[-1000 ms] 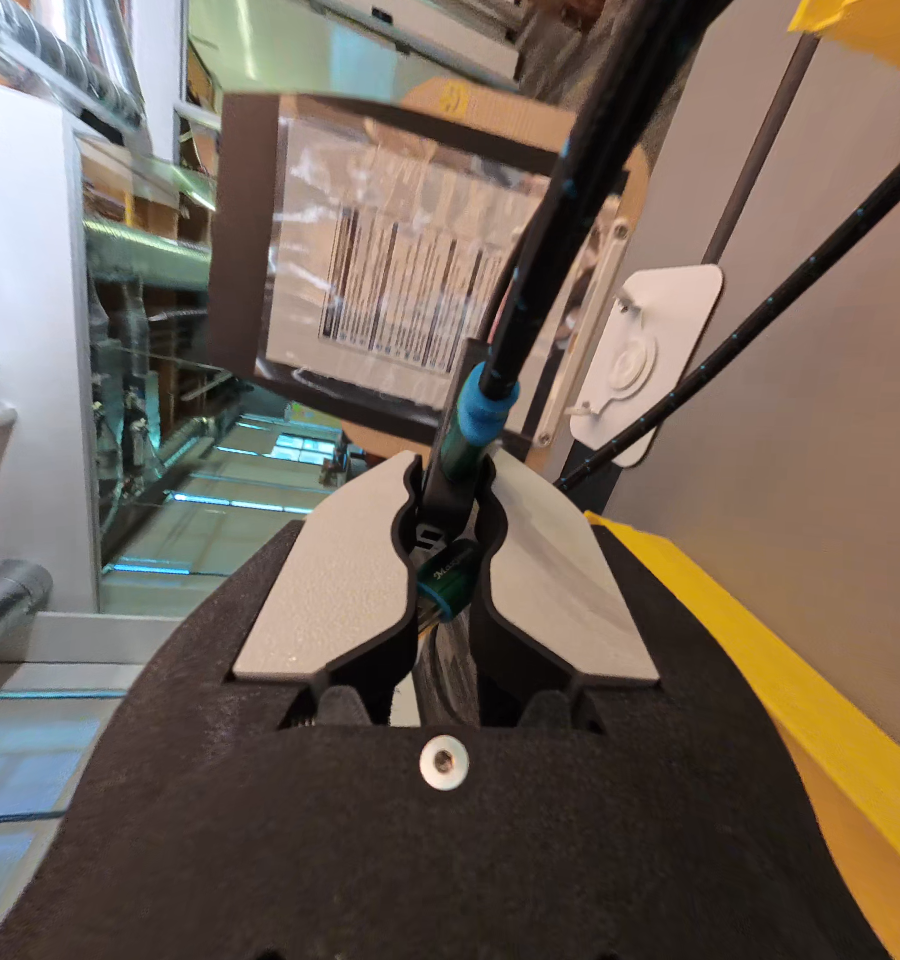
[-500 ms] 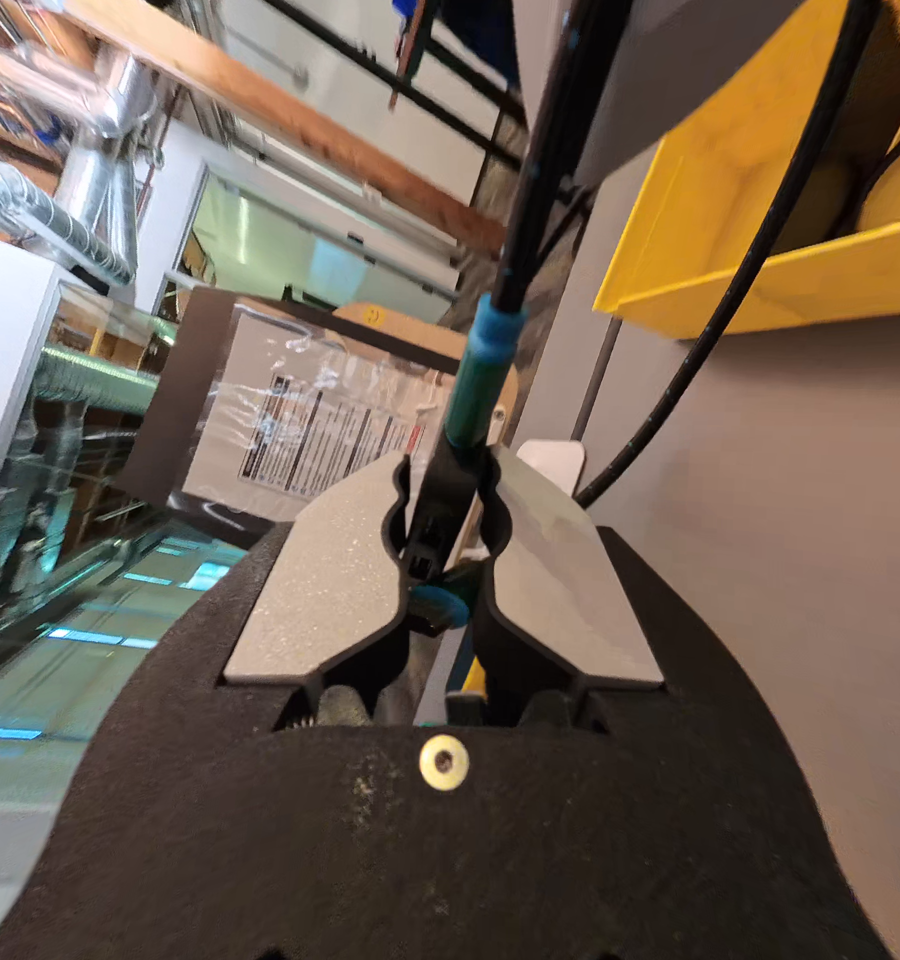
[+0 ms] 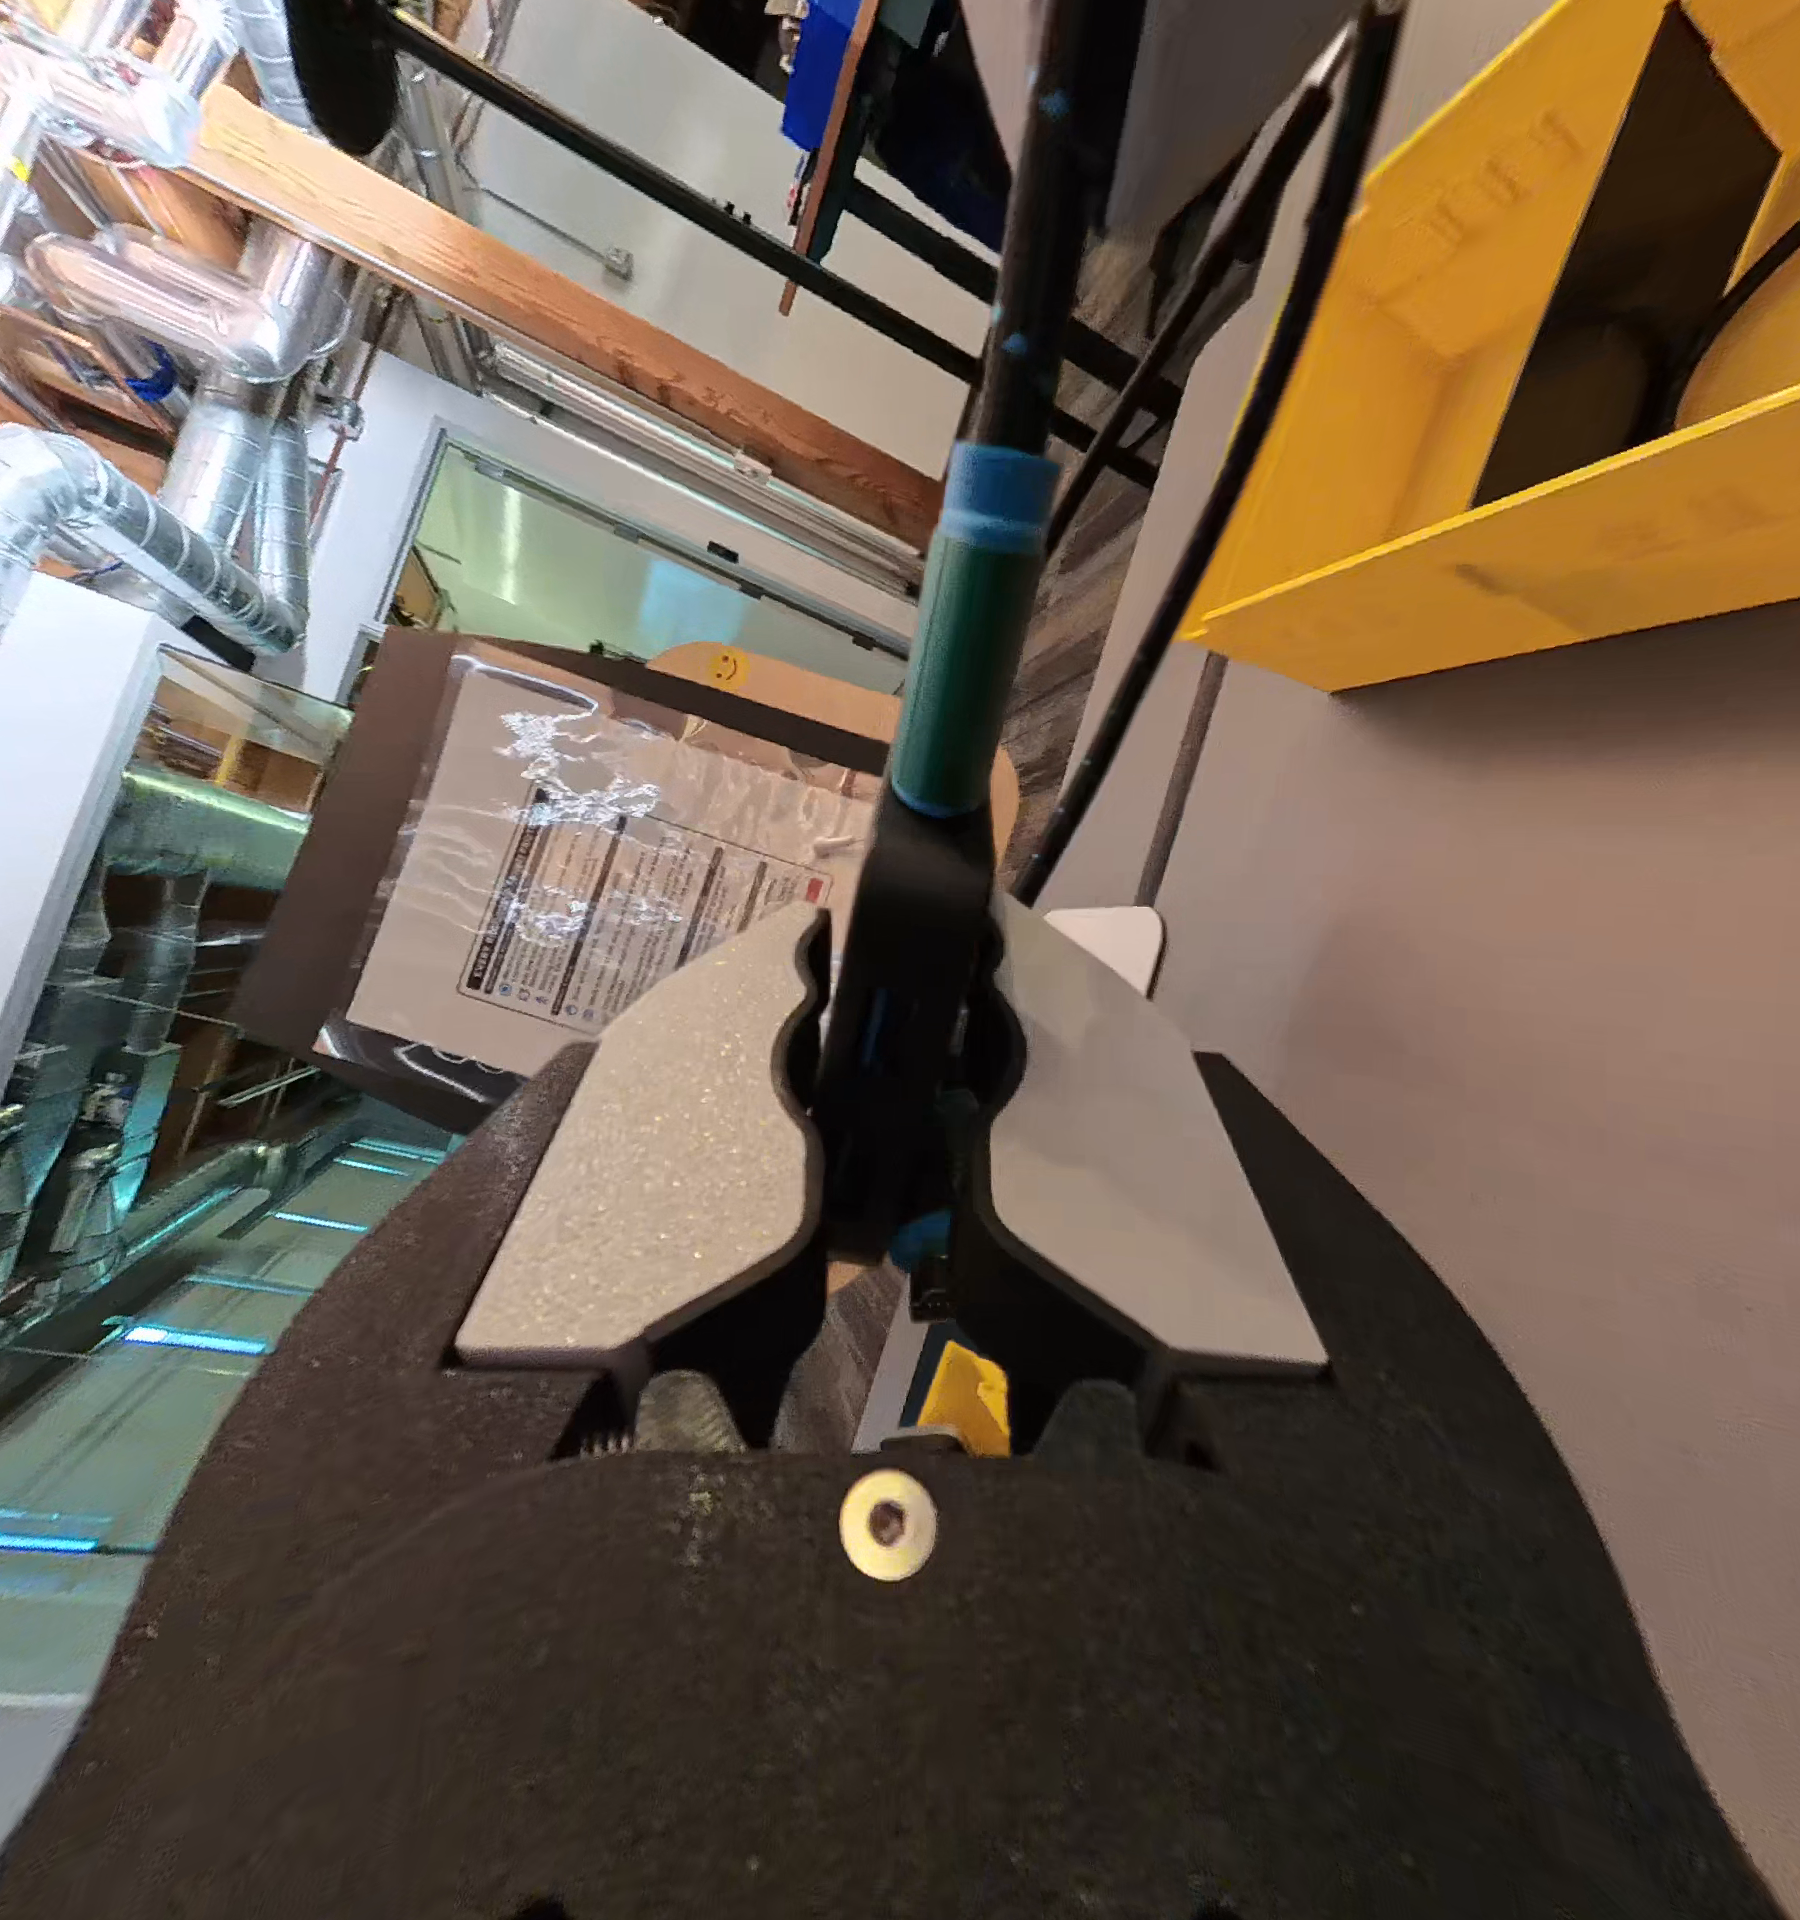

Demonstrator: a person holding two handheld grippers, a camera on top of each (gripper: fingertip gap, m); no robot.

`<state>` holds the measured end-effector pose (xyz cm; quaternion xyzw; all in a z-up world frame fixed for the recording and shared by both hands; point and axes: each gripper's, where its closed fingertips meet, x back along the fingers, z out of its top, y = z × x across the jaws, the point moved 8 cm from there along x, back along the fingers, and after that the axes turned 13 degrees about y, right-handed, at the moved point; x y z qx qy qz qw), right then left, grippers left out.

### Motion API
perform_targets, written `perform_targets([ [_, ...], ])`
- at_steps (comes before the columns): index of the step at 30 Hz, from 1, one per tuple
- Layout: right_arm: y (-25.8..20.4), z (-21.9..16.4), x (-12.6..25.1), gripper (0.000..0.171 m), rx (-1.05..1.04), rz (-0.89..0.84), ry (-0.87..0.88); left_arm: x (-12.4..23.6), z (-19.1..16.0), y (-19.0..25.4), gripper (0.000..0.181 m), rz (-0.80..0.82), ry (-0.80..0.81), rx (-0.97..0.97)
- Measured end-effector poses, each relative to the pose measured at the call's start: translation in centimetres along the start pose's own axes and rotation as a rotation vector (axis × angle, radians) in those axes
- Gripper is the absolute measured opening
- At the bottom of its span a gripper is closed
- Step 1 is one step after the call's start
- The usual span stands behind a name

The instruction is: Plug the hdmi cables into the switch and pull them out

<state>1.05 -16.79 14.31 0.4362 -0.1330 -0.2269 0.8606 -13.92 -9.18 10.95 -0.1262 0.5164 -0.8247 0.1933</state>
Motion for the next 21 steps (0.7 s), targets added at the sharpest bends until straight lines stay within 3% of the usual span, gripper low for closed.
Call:
perform_targets([
  [10,-1.3,-0.6,-1.2,0.003,0.09,0.081,-0.124,0.0,-1.5,2.3,0.028,-0.071,-0.059,-0.154],
  [15,-1.0,0.0,-1.8,0.005,0.06,-0.004,-0.135,0.9,-1.5,0.1,0.018,0.091,-0.021,-0.098],
  [18,-0.1,1.3,-2.0,0.02,0.011,-0.137,-0.076,1.8,-2.3,-1.6,0.018,0.231,-0.062,-0.083],
  [21,0.3,4.3,-1.2,0.018,-0.072,-0.236,0.034,2.5,-3.6,-2.8,0.017,0.313,-0.105,-0.029],
])
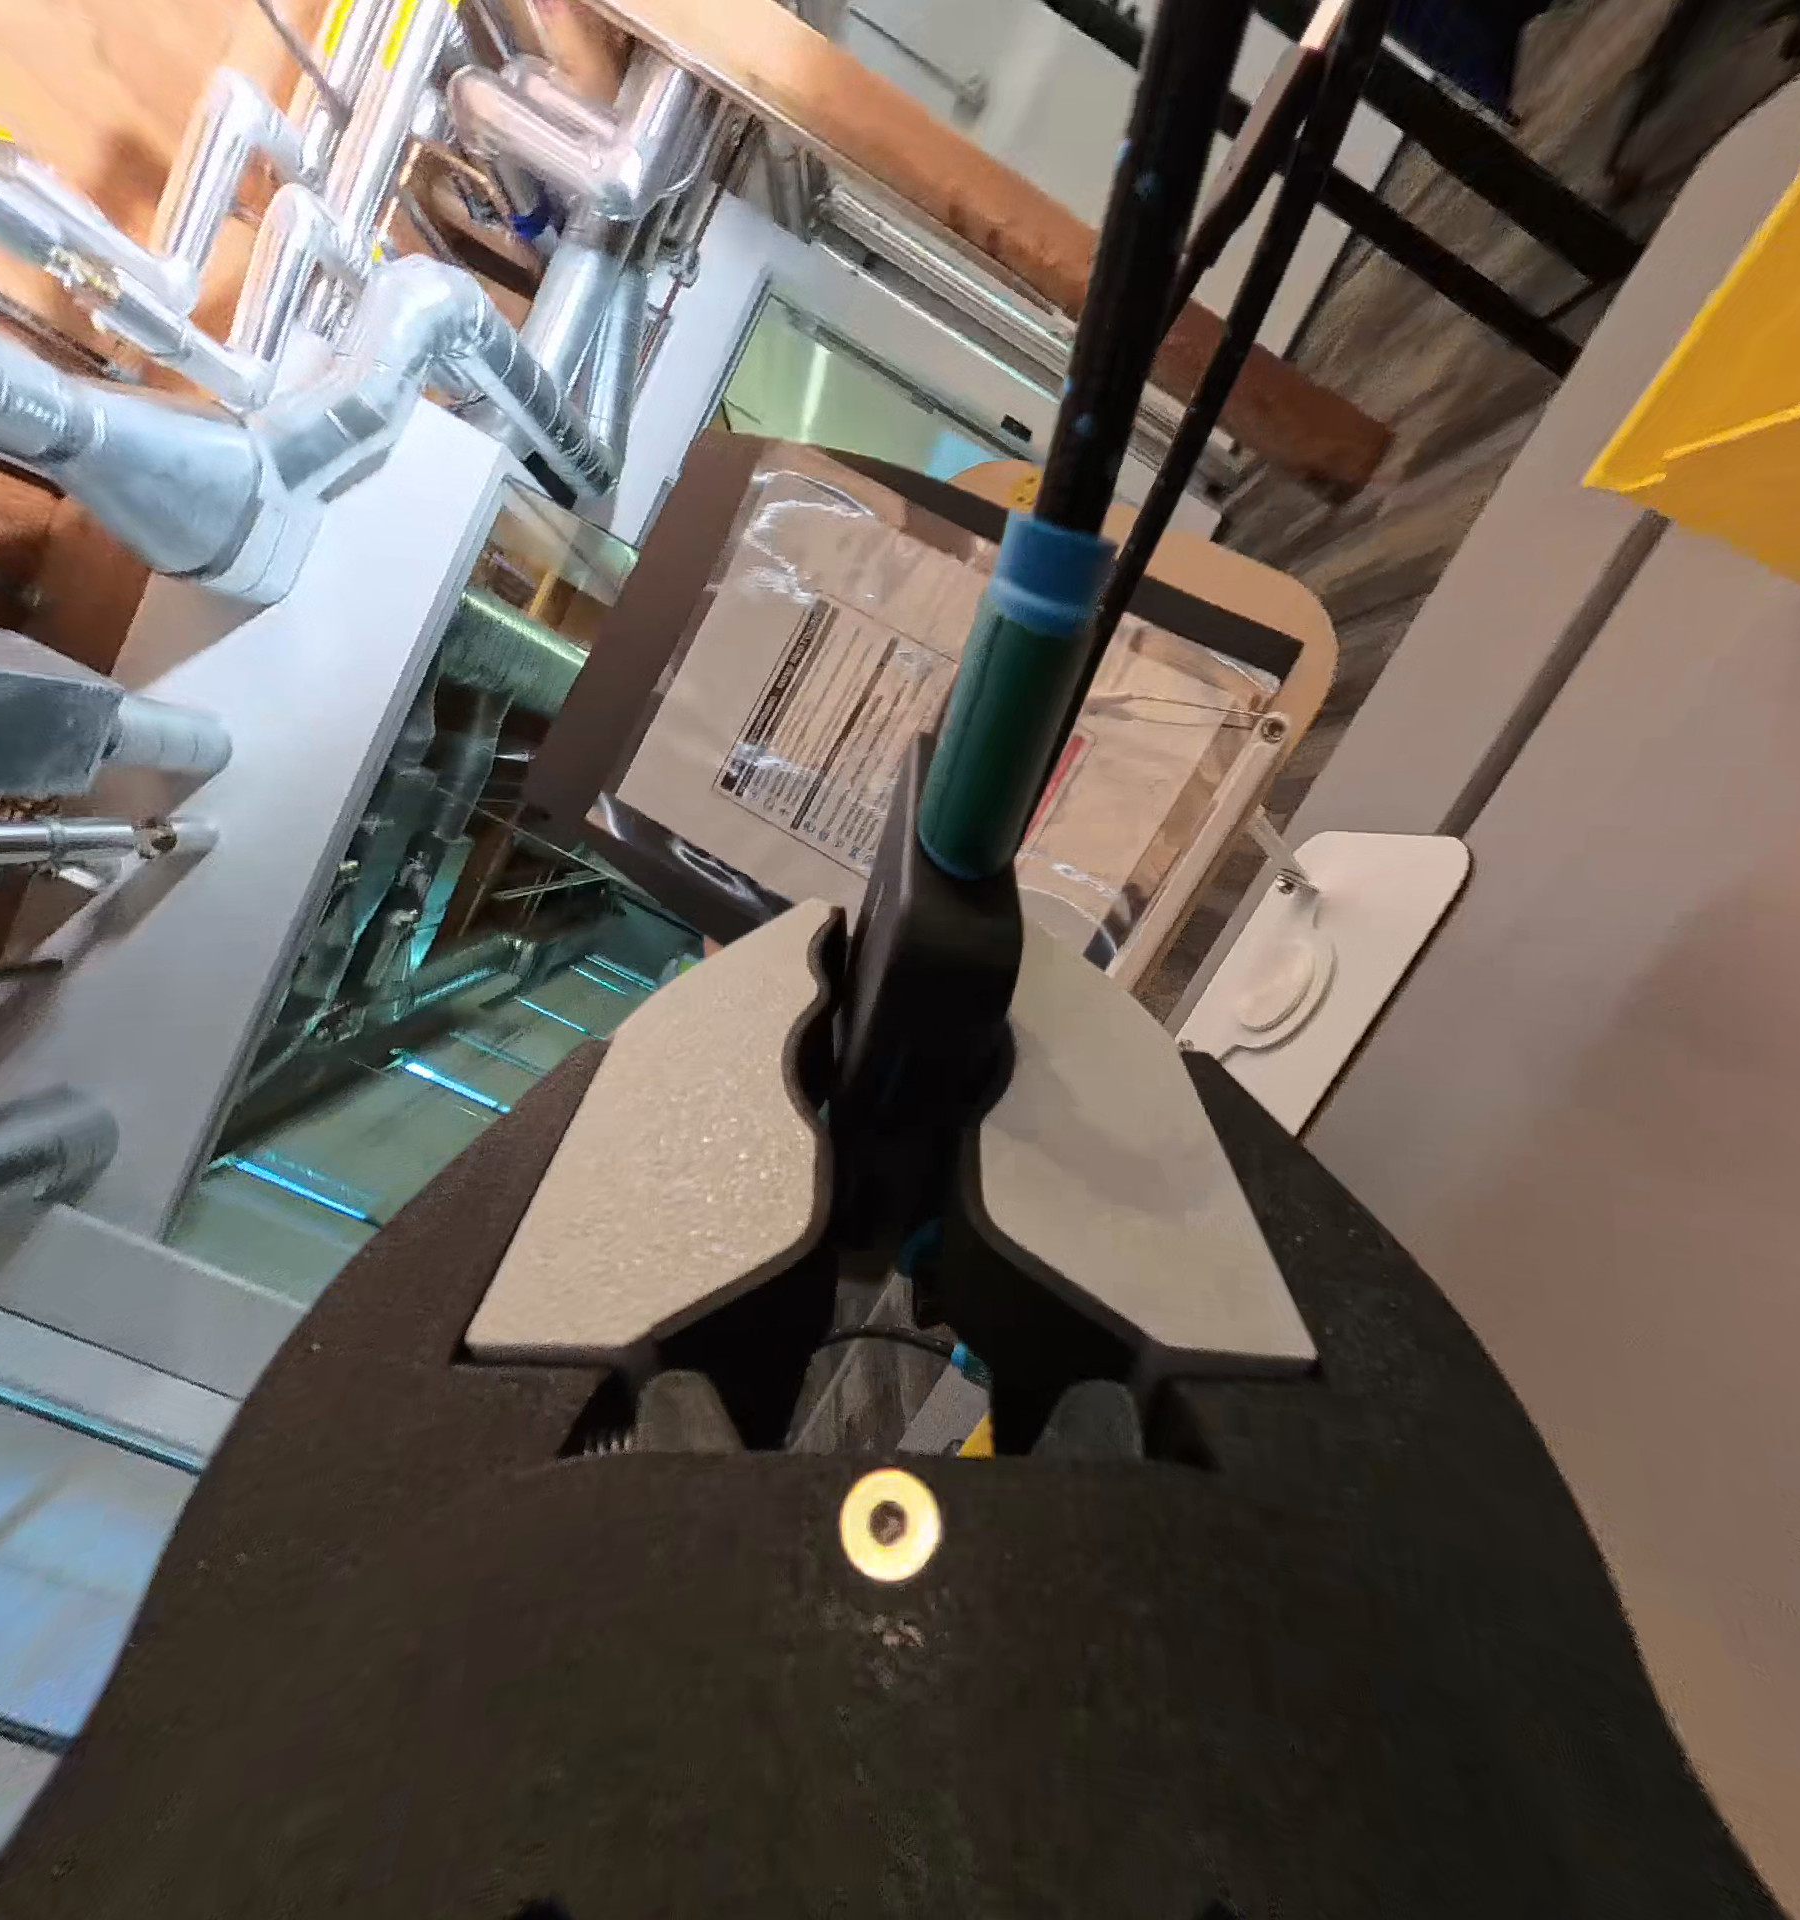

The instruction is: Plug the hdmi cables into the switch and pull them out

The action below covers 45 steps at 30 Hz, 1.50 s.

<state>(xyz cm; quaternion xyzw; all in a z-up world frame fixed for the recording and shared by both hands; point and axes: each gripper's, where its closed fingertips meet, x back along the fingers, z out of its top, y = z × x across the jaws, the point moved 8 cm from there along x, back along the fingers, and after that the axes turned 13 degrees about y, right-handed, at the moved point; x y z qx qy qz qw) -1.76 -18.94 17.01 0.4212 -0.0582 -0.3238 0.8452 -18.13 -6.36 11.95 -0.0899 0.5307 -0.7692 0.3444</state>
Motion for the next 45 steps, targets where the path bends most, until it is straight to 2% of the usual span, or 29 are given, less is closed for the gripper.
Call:
perform_targets([
  [2,-1.2,2.1,0.2,0.002,-0.133,0.075,0.08,0.2,-0.5,-0.5,0.017,0.025,0.006,0.007],
  [4,-3.6,2.8,-0.7,0.001,-0.343,0.305,0.051,0.5,-0.7,-1.0,0.018,0.058,-0.001,0.006],
  [5,-4.5,2.5,-1.6,0.006,-0.406,0.348,0.008,0.6,-0.7,-1.1,0.017,0.061,0.006,0.008],
  [6,-4.9,2.0,-2.6,0.006,-0.429,0.304,-0.005,0.8,-0.6,-1.2,0.017,0.066,0.013,0.013],
  [8,-5.1,0.2,-4.7,0.006,-0.422,0.108,-0.005,1.1,-0.3,-1.4,0.017,0.083,0.036,0.011],
  [10,-5.3,-1.8,-6.2,0.018,-0.421,-0.095,0.033,1.3,0.0,-1.5,0.017,0.096,0.06,0.009],
  [15,-4.9,-3.7,-7.0,0.049,-0.451,-0.259,0.11,1.5,1.1,-0.6,0.018,0.09,0.139,-0.035],
  [19,-4.6,-4.1,-6.6,0.026,-0.462,-0.249,0.167,0.7,1.7,1.0,0.017,0.056,0.142,-0.093],
  [22,-4.5,-4.9,-6.9,0.023,-0.465,-0.226,0.111,0.2,1.8,2.0,0.017,0.042,0.136,-0.103],
  [25,-4.1,-5.6,-7.0,0.022,-0.541,-0.177,0.055,0.0,1.3,2.4,0.017,0.05,0.116,-0.121],
  [29,-3.9,-6.5,-6.8,0.023,-0.623,-0.175,0.083,-0.4,1.1,2.7,0.018,0.067,0.092,-0.131],
  [38,-4.1,-5.4,-6.6,0.022,-0.516,-0.173,0.043,0.0,1.7,2.2,0.018,0.05,0.138,-0.114],
  [39,-4.0,-5.3,-6.5,0.022,-0.547,-0.166,0.053,0.1,1.7,1.9,0.018,0.065,0.124,-0.111],
  [40,-3.5,-4.9,-5.9,0.022,-0.581,-0.182,0.095,0.0,0.7,1.0,0.018,0.112,0.03,-0.099],
  [41,-2.7,-4.2,-4.9,0.022,-0.593,-0.218,0.134,0.0,-1.3,-0.3,0.017,0.129,-0.083,-0.06],
  [42,-1.9,-3.5,-4.0,0.022,-0.601,-0.238,0.166,0.6,-2.7,-1.6,0.018,0.129,-0.096,0.012],
  [43,-1.2,-3.0,-3.5,0.022,-0.623,-0.224,0.194,1.5,-2.7,-2.6,0.017,0.119,-0.015,0.065],
  [45,0.3,-2.9,-3.0,0.023,-0.616,-0.131,0.066,2.6,-1.2,-3.4,0.018,0.132,0.055,0.053],
])
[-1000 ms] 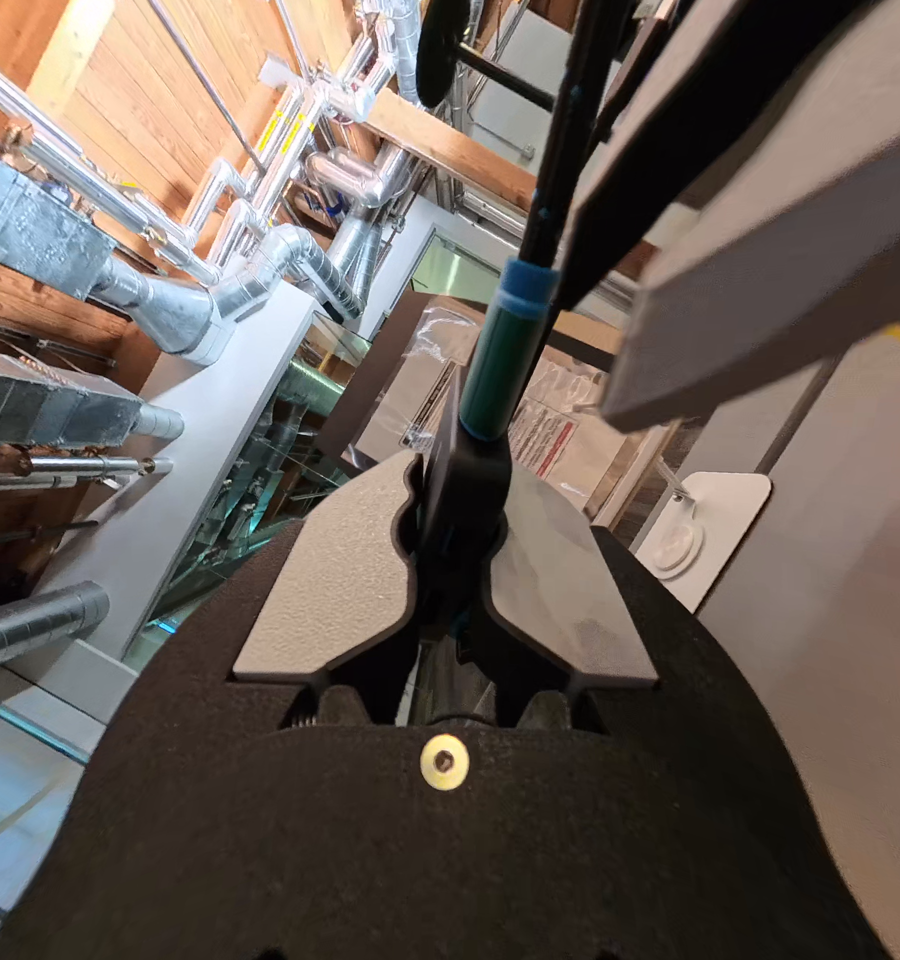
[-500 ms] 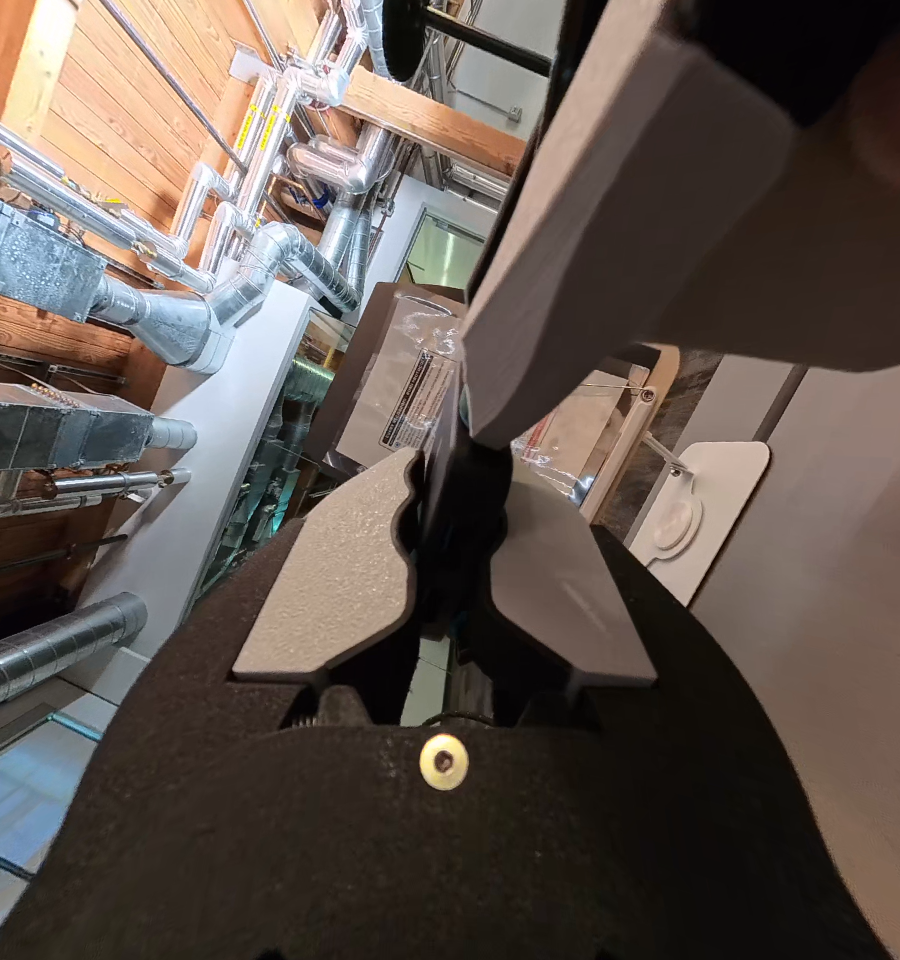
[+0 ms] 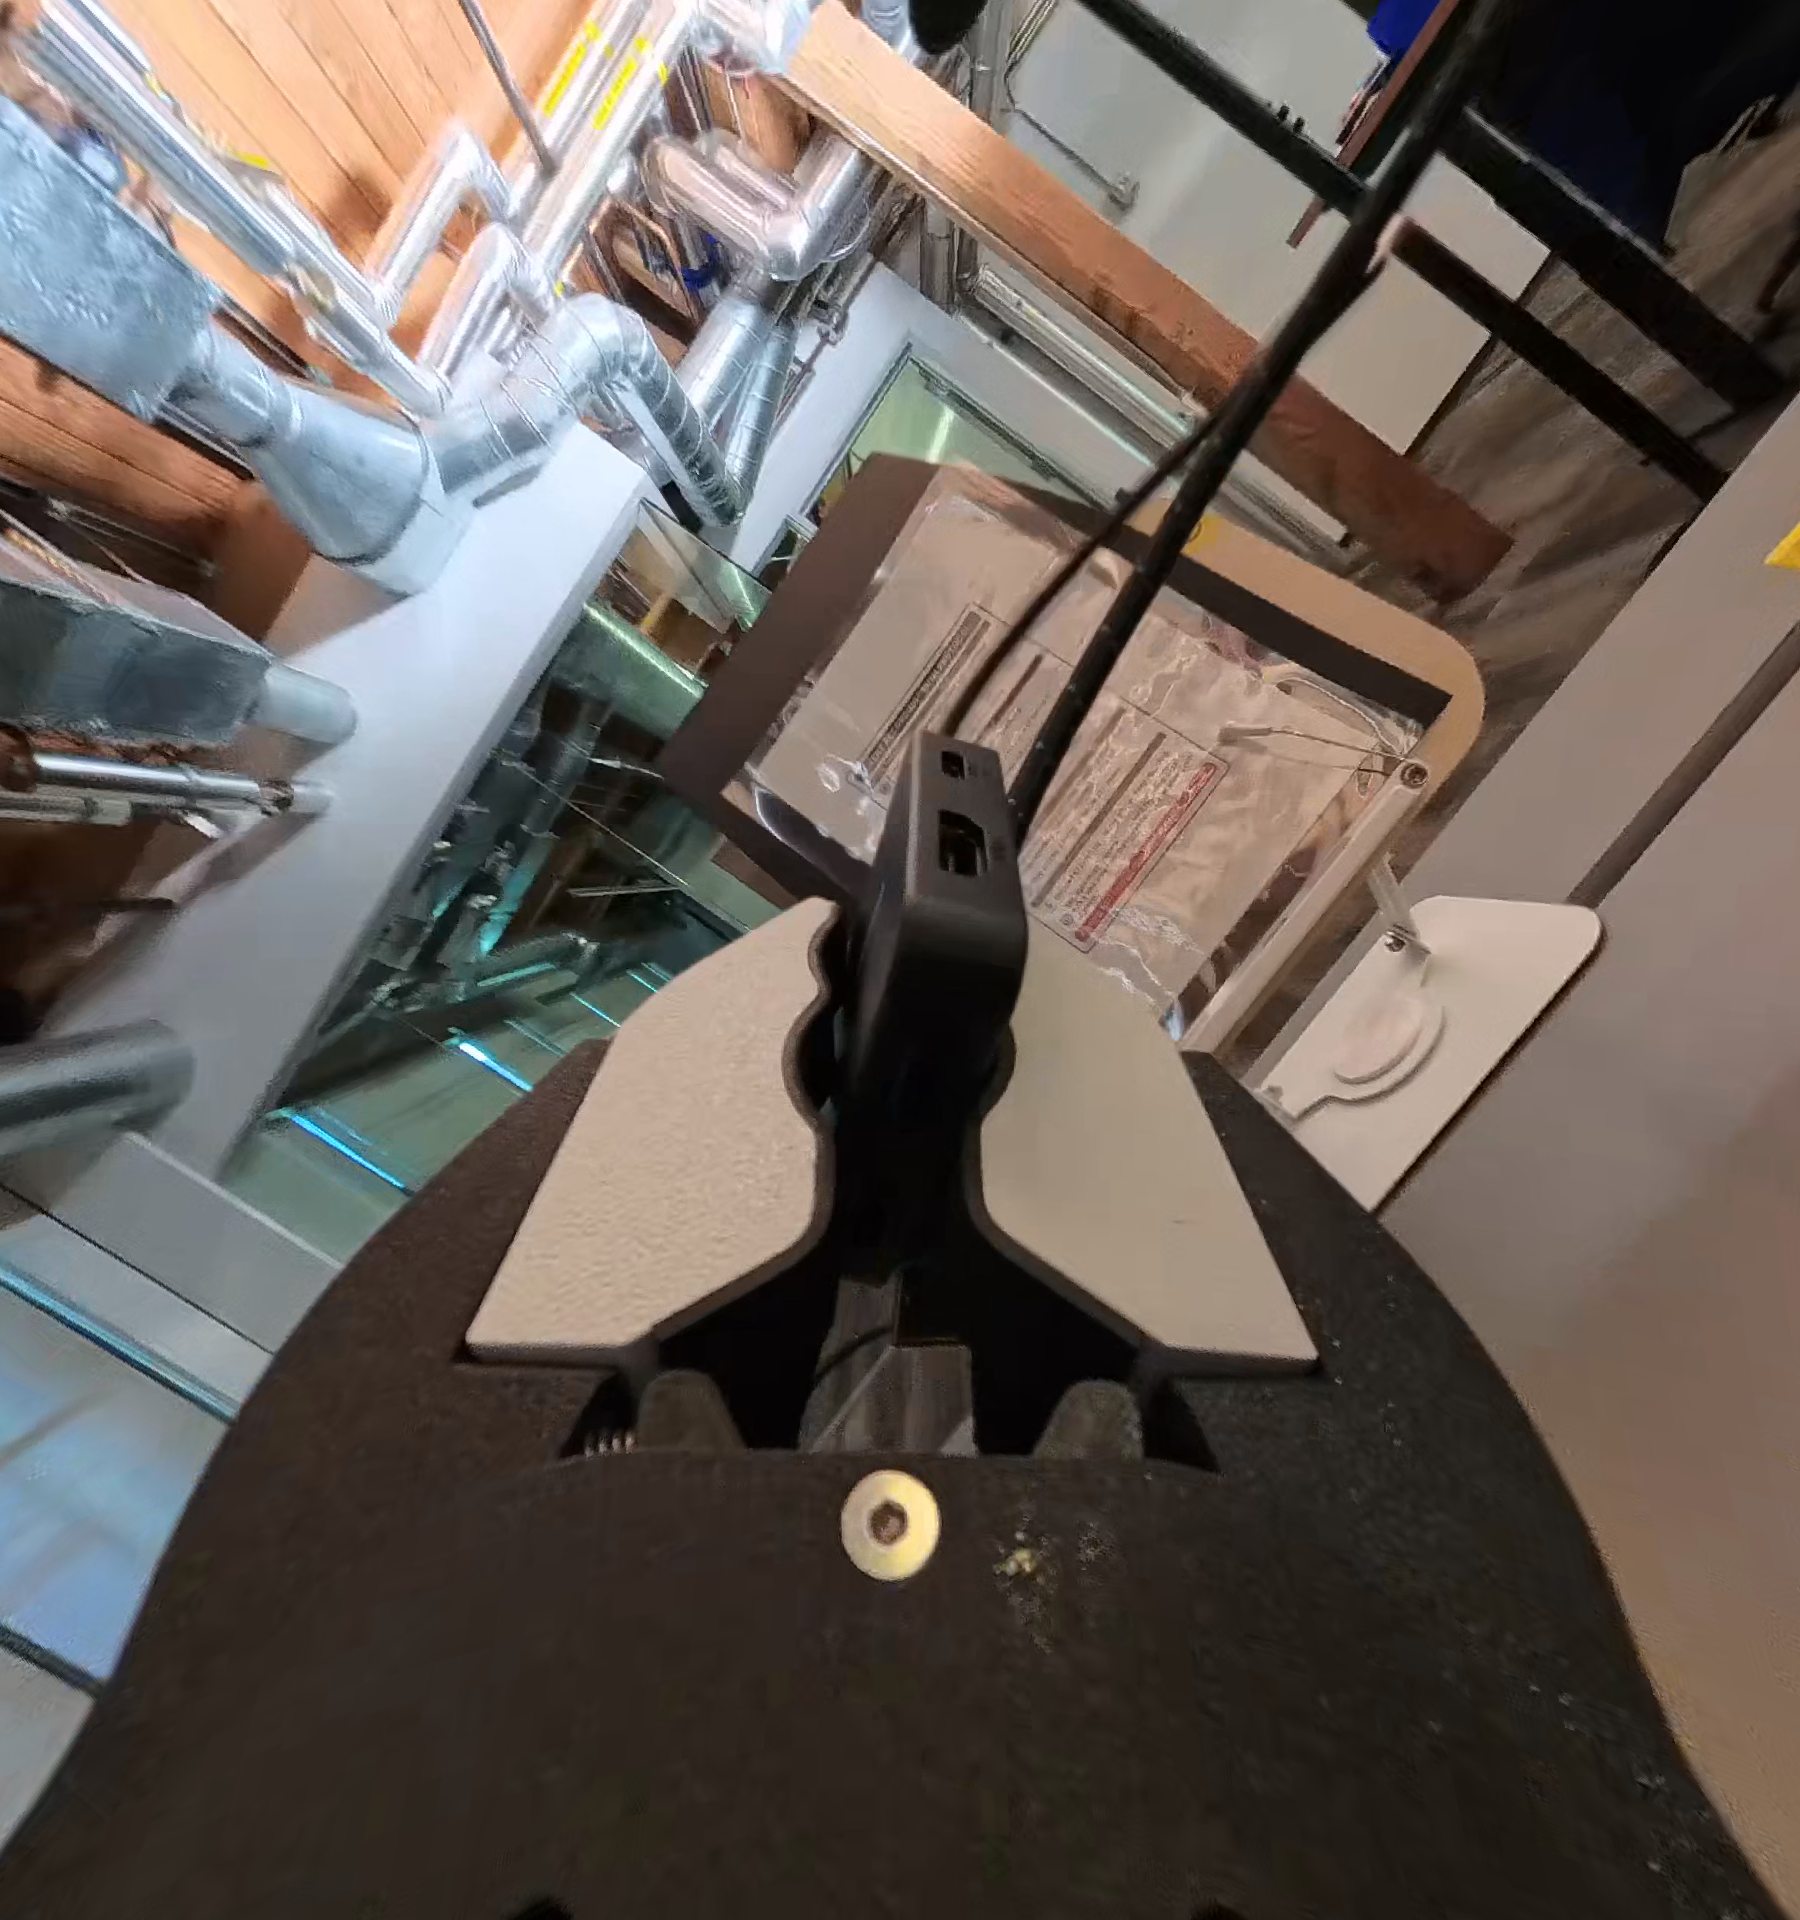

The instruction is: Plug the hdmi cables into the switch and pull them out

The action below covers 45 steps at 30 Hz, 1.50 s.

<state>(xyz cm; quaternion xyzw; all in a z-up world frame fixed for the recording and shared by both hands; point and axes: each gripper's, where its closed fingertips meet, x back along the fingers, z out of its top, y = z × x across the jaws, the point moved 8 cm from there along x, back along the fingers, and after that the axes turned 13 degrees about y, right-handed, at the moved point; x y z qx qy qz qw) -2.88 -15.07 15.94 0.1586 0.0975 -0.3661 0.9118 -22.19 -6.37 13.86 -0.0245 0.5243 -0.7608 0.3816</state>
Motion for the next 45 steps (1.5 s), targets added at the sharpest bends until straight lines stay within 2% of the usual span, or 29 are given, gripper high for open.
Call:
perform_targets([
  [2,1.0,1.4,1.7,0.023,-0.107,0.136,-0.122,-0.2,1.0,0.6,0.018,-0.04,-0.011,-0.034],
  [5,2.3,4.4,5.8,0.023,-0.32,0.245,-0.006,-0.6,2.5,2.0,0.018,-0.164,0.024,0.059],
  [7,2.9,5.7,7.7,0.023,-0.266,0.198,0.041,-0.9,3.8,3.0,0.019,-0.255,0.051,0.209],
  [10,2.8,6.0,8.8,0.023,-0.194,0.137,-0.034,-1.3,4.5,3.1,0.021,-0.252,0.046,0.372],
  [12,2.7,6.8,9.4,0.023,-0.188,0.111,0.001,-1.3,3.7,2.6,0.018,-0.256,0.029,0.45],
  [15,2.7,8.8,10.4,0.022,-0.114,0.067,0.076,-0.9,1.6,1.9,0.014,-0.202,-0.06,0.314],
  [17,3.1,9.7,10.2,0.023,-0.102,0.067,0.033,-0.9,0.8,2.1,0.014,-0.224,-0.097,0.325],
  [20,4.4,10.4,10.0,0.022,-0.193,0.097,-0.053,-1.0,0.5,2.3,0.014,-0.247,-0.106,0.363],
  [24,6.1,9.3,11.5,0.022,-0.265,0.049,-0.152,-0.9,0.3,1.9,0.014,-0.233,-0.163,0.31],
  [30,8.4,4.3,13.9,0.022,-0.373,-0.092,-0.243,-0.6,1.0,1.6,0.014,-0.244,-0.122,0.355],
  [34,10.7,-2.5,14.6,0.022,-0.414,-0.176,-0.349,-0.3,1.4,1.5,0.014,-0.242,-0.113,0.332],
  [39,11.3,-9.8,16.1,0.023,-0.581,-0.253,-0.427,-0.1,1.6,1.3,0.014,-0.245,-0.109,0.33],
  [41,11.1,-12.5,17.3,0.023,-0.742,-0.283,-0.508,-0.1,1.6,1.4,0.014,-0.25,-0.112,0.327],
  [45,10.2,-17.1,20.4,0.027,-1.232,-0.299,-0.709,0.0,1.7,1.7,0.014,-0.278,-0.12,0.33],
])
